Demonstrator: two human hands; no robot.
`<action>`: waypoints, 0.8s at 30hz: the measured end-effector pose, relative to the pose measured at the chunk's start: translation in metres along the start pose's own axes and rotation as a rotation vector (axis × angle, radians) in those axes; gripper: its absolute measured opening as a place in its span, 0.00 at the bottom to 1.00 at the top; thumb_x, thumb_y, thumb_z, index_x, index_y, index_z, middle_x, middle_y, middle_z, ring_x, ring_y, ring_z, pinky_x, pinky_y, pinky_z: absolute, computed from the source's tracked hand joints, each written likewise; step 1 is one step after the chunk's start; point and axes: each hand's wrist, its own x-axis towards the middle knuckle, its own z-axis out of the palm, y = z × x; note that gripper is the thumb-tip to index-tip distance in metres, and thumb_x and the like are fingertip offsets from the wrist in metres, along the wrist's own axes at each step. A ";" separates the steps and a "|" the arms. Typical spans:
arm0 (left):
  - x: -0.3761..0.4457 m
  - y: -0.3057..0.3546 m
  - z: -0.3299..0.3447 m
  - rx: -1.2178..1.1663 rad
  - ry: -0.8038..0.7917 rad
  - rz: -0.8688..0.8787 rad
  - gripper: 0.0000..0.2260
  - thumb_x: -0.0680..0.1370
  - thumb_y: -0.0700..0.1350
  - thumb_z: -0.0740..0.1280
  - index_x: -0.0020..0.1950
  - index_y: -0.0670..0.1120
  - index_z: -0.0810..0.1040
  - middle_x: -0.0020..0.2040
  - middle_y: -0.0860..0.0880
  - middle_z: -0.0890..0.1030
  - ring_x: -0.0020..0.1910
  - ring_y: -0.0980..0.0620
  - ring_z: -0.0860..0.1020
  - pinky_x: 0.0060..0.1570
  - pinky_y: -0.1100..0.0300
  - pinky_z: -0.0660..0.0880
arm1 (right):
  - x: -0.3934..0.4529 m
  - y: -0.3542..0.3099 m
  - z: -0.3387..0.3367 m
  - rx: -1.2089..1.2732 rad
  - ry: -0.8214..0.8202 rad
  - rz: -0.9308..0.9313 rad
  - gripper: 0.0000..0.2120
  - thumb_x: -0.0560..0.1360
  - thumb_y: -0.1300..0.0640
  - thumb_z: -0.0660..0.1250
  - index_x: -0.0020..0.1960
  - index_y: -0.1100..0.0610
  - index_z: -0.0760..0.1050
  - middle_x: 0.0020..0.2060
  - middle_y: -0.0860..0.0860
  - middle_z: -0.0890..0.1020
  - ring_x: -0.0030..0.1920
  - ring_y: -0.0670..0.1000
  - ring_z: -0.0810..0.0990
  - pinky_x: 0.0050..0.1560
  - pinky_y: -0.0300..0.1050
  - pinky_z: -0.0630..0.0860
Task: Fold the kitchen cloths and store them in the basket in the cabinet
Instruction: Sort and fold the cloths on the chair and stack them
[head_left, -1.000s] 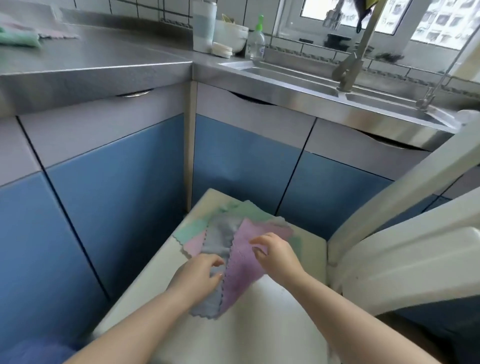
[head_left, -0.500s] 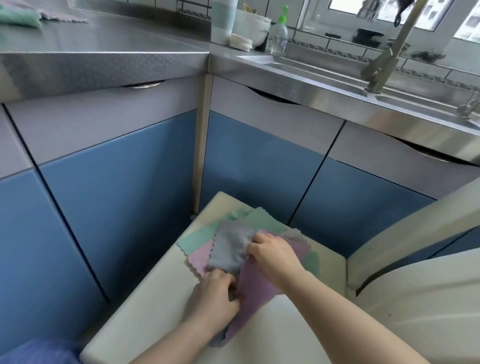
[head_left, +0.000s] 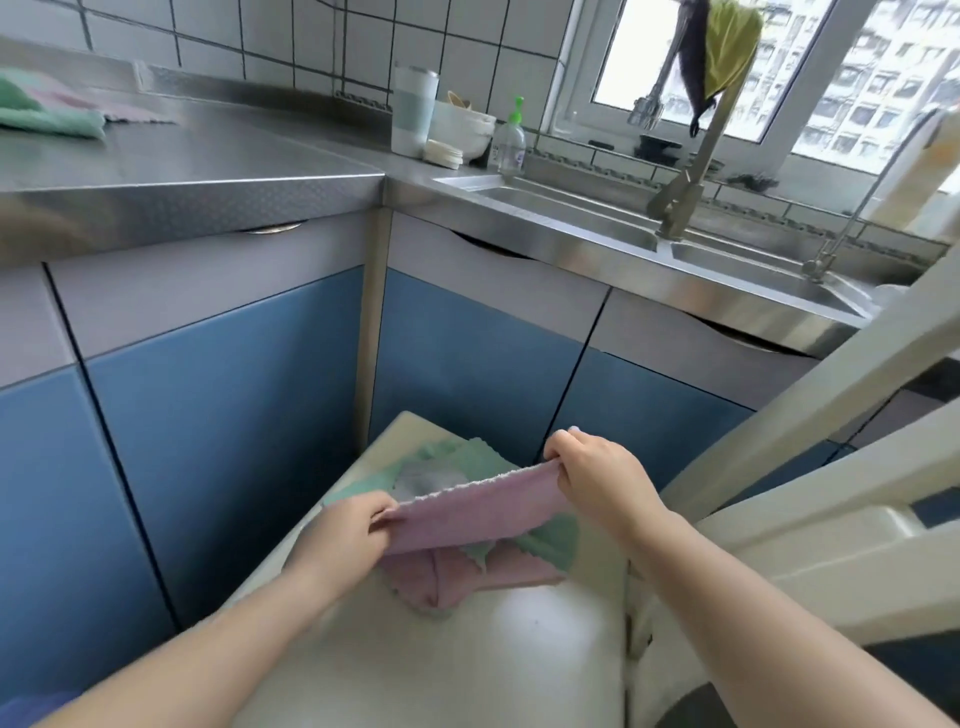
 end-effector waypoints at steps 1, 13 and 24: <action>0.001 0.004 -0.010 0.011 0.023 0.011 0.12 0.72 0.38 0.63 0.35 0.54 0.76 0.33 0.54 0.79 0.36 0.51 0.76 0.37 0.58 0.72 | -0.003 0.002 -0.007 -0.010 -0.014 0.001 0.12 0.72 0.65 0.57 0.51 0.54 0.73 0.45 0.51 0.76 0.43 0.56 0.77 0.36 0.45 0.68; 0.028 0.082 -0.109 -0.377 0.420 0.288 0.11 0.76 0.41 0.67 0.42 0.59 0.79 0.39 0.61 0.82 0.42 0.58 0.78 0.40 0.65 0.72 | -0.002 0.023 -0.098 0.073 0.236 0.217 0.11 0.77 0.52 0.58 0.37 0.54 0.69 0.35 0.48 0.78 0.37 0.54 0.73 0.36 0.44 0.67; 0.034 0.101 -0.133 -0.532 0.434 0.299 0.07 0.79 0.49 0.64 0.46 0.61 0.78 0.46 0.57 0.82 0.45 0.56 0.78 0.46 0.58 0.74 | 0.001 0.013 -0.139 0.889 0.501 0.433 0.03 0.78 0.58 0.59 0.50 0.54 0.71 0.39 0.43 0.76 0.41 0.46 0.74 0.39 0.36 0.69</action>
